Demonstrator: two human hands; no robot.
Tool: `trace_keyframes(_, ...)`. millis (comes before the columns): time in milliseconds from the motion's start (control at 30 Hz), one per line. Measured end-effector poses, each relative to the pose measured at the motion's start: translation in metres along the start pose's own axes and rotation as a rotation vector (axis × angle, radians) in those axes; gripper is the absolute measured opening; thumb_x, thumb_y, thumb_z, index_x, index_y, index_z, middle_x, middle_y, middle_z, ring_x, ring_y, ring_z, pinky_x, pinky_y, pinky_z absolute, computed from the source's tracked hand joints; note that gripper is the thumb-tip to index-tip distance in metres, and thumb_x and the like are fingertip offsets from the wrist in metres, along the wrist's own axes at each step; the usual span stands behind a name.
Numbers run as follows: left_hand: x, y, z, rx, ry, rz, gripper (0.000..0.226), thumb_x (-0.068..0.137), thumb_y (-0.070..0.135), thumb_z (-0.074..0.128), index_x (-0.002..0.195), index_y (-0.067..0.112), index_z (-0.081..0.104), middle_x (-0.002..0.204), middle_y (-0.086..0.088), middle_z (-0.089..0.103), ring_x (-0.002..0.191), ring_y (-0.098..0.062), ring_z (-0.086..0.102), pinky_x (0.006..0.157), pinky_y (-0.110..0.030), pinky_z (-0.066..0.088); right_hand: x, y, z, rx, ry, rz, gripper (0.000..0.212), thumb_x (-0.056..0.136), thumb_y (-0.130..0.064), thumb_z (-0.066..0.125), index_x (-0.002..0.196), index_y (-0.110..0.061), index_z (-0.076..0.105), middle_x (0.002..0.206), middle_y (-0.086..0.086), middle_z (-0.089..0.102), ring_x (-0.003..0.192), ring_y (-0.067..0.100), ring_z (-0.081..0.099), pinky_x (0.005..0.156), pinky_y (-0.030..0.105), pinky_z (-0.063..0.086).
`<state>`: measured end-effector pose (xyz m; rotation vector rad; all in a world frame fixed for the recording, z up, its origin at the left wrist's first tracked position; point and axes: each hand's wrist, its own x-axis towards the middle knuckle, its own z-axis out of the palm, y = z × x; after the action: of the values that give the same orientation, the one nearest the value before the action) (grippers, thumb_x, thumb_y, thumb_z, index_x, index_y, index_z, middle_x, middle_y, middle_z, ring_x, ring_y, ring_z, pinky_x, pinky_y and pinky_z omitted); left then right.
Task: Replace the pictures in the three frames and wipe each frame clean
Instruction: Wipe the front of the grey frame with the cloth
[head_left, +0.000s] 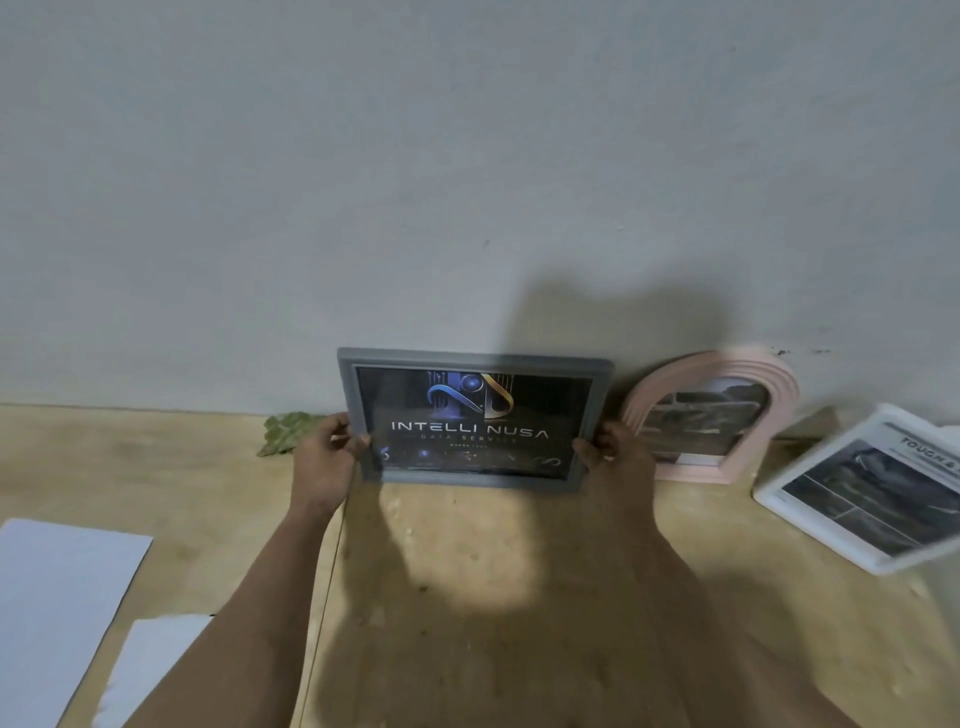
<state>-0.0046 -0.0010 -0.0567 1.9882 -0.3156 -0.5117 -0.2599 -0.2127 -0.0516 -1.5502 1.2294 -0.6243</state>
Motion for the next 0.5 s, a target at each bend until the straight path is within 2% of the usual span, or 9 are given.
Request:
trace_keyframes(133,0.005,-0.002,0.006,0.018,0.012,0.027,0.023,0.089,-0.010,0.062,0.110,-0.002,0.067,0.093,-0.012,0.066,0.079,-0.020,0.059,0.067,-0.014,0.050,0.008,0.004,0.005,-0.087,0.034,-0.015,0.016,0.082,-0.009,0.072,0.095,-0.008,0.064,0.086,0.008,0.070,0.082,0.023,0.066,0.077,0.038,0.051)
trace_keyframes(200,0.007,-0.003,0.007,0.011,0.014,0.028,0.023,0.089,-0.010,0.061,0.111,-0.003,0.066,0.096,-0.012,0.066,0.079,-0.017,0.059,0.065,-0.010,0.050,0.011,0.003,0.007,-0.125,0.038,-0.029,0.017,0.082,-0.009,0.072,0.097,-0.005,0.064,0.087,0.010,0.070,0.081,0.024,0.066,0.075,0.035,0.050)
trace_keyframes(333,0.013,-0.009,0.006,-0.023,-0.006,-0.006,0.025,0.089,-0.008,0.063,0.114,-0.002,0.066,0.100,-0.012,0.067,0.089,-0.024,0.060,0.082,-0.034,0.052,0.013,0.003,0.009,-0.189,0.044,-0.040,0.016,0.083,-0.012,0.072,0.094,-0.004,0.064,0.086,0.009,0.071,0.079,0.021,0.065,0.071,0.031,0.048)
trace_keyframes(400,0.015,-0.009,0.006,-0.033,-0.019,-0.019,0.025,0.090,-0.007,0.064,0.114,-0.001,0.066,0.100,-0.013,0.067,0.090,-0.024,0.060,0.087,-0.038,0.052,0.013,0.005,0.010,-0.218,0.055,-0.057,0.016,0.083,-0.013,0.072,0.092,-0.004,0.064,0.082,0.009,0.071,0.077,0.021,0.065,0.069,0.031,0.048)
trace_keyframes(500,0.014,-0.009,0.005,-0.026,-0.023,-0.015,0.026,0.090,-0.006,0.064,0.116,-0.001,0.067,0.099,-0.012,0.068,0.090,-0.022,0.060,0.087,-0.037,0.052,0.014,0.006,0.009,-0.245,0.052,-0.071,0.015,0.083,-0.015,0.072,0.089,-0.004,0.064,0.078,0.009,0.071,0.074,0.021,0.065,0.064,0.029,0.046)
